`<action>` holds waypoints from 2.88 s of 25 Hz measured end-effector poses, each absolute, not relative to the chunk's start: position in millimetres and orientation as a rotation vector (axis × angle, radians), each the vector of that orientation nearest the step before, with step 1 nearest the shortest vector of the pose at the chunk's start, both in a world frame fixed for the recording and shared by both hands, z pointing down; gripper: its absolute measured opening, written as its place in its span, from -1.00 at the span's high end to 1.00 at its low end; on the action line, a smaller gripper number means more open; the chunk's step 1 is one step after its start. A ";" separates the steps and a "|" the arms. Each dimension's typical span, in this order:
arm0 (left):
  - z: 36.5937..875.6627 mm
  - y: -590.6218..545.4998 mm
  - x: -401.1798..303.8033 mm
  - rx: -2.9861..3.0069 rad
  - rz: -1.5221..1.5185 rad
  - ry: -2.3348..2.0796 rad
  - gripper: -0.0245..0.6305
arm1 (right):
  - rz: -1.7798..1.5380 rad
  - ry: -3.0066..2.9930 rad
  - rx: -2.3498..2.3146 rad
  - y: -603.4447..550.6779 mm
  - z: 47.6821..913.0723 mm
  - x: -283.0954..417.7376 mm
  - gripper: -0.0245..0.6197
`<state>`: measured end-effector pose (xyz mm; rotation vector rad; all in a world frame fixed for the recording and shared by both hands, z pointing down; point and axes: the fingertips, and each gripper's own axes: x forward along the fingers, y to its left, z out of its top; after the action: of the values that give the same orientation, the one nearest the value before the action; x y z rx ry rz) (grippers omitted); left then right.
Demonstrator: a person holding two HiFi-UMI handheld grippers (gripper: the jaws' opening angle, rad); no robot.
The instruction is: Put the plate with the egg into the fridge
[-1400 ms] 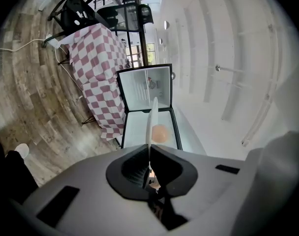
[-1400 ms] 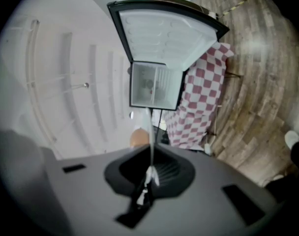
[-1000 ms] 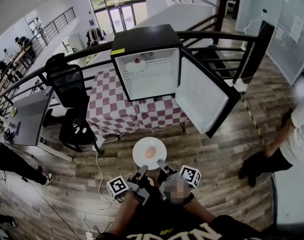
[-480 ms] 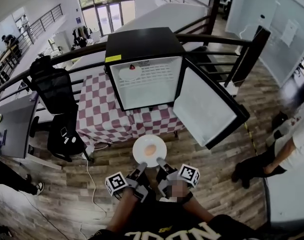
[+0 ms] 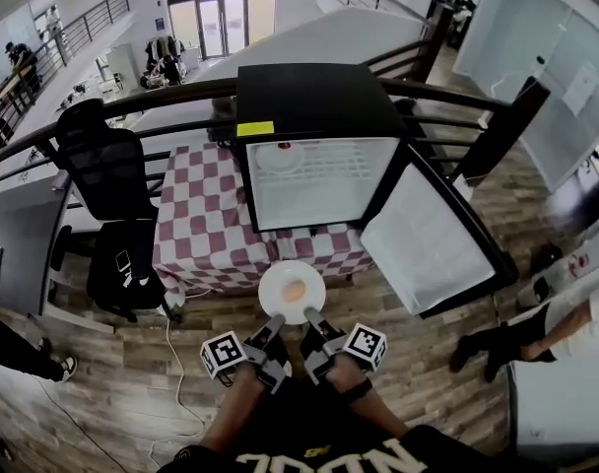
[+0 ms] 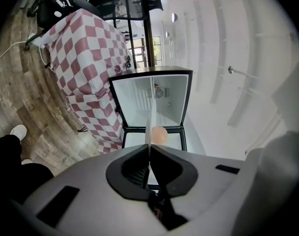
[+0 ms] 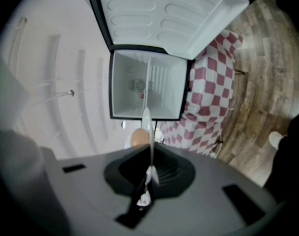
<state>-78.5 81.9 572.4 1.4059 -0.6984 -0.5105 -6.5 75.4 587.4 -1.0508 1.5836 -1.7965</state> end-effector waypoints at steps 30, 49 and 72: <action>598.1 -103.8 -16.5 1.348 -0.610 -0.855 0.84 | -1.915 1.737 -0.920 -122.3 608.7 51.4 0.83; 679.9 -152.7 -46.6 1.326 -0.377 -0.875 0.83 | -1.958 1.750 -1.097 -163.0 687.3 21.6 0.82; 760.9 -201.7 -41.1 1.345 -0.301 -0.862 0.83 | -2.029 1.690 -1.245 -208.7 768.0 27.1 0.81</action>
<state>-41.1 -201.7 760.9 1.3447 -0.8625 -0.3005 27.1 -208.7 768.0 -1.2453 1.6897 -2.0291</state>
